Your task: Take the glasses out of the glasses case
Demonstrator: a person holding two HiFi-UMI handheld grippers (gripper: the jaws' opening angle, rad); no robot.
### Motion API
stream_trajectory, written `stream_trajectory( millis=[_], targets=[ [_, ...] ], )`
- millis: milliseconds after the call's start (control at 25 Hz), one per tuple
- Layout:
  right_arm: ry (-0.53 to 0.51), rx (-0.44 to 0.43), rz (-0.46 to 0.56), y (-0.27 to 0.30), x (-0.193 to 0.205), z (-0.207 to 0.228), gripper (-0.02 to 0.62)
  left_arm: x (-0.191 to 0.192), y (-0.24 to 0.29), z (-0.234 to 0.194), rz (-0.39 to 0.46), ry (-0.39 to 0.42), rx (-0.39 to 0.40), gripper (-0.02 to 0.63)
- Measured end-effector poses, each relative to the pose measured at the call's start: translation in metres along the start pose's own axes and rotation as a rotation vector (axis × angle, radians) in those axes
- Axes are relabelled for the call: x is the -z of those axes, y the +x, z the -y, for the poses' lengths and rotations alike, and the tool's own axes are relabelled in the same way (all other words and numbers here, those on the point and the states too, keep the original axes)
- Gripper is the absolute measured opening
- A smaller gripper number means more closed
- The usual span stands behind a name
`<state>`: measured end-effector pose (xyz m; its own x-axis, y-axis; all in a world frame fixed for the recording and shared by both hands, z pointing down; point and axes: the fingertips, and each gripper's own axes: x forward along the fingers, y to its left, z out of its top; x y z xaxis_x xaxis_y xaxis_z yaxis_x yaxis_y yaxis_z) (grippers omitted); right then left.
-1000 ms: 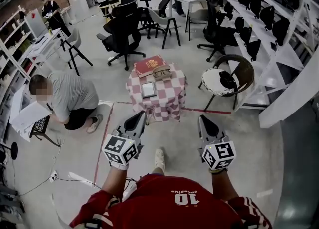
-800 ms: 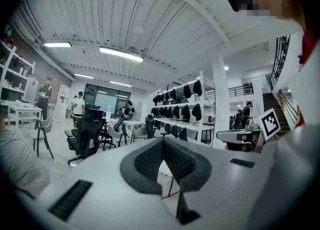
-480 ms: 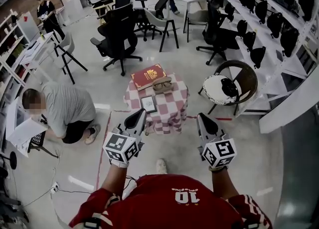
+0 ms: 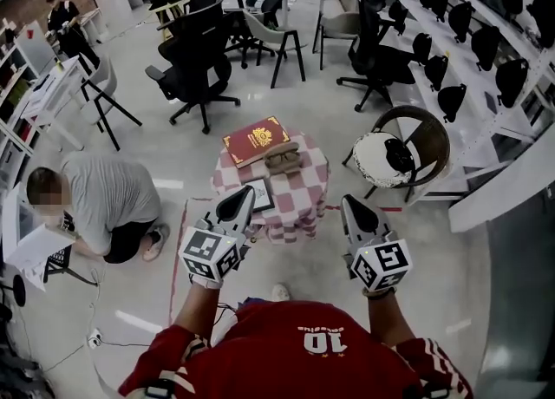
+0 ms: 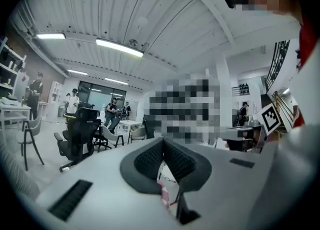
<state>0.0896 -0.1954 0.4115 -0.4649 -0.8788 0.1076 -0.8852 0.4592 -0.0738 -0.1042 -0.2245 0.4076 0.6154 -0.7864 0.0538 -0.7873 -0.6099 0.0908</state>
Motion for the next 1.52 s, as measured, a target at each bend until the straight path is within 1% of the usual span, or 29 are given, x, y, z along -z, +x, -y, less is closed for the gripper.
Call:
stream_trajectory(
  millis=[120,240,360,520,680,800,1000,1160,1280,1520],
  targets=[
    [-0.001,0.001,-0.006,0.012,0.004,-0.001,0.023,0.005,0.008,-0.012,0.012,-0.008,0.01,0.009],
    [-0.002,0.004,-0.018,0.02,0.008,0.0,0.023,0.01,0.014,-0.018,0.004,-0.019,0.016,0.009],
    [-0.005,0.007,-0.025,0.023,0.006,0.004,0.023,0.013,0.021,-0.018,-0.007,-0.026,0.032,0.009],
    [-0.007,0.01,-0.023,0.026,0.006,0.012,0.023,0.014,0.031,-0.019,0.002,-0.025,0.034,0.009],
    [0.0,0.0,-0.015,0.037,0.003,0.025,0.023,0.01,0.049,-0.018,0.01,-0.024,0.057,0.009],
    [-0.001,-0.017,0.003,0.053,-0.003,0.037,0.023,0.006,0.065,-0.022,0.008,-0.012,0.042,0.009],
    [-0.006,-0.054,0.028,0.084,-0.012,0.058,0.023,0.009,0.093,-0.033,-0.009,-0.031,0.027,0.009],
    [-0.001,-0.069,0.029,0.1,-0.012,0.069,0.023,0.014,0.109,-0.043,-0.025,0.005,0.005,0.009],
    [0.002,-0.073,0.018,0.108,-0.009,0.07,0.023,0.027,0.12,-0.052,-0.068,0.026,0.0,0.009],
    [0.011,-0.066,-0.014,0.116,0.004,0.075,0.023,0.053,0.136,-0.063,-0.13,0.12,-0.003,0.012]
  ],
)
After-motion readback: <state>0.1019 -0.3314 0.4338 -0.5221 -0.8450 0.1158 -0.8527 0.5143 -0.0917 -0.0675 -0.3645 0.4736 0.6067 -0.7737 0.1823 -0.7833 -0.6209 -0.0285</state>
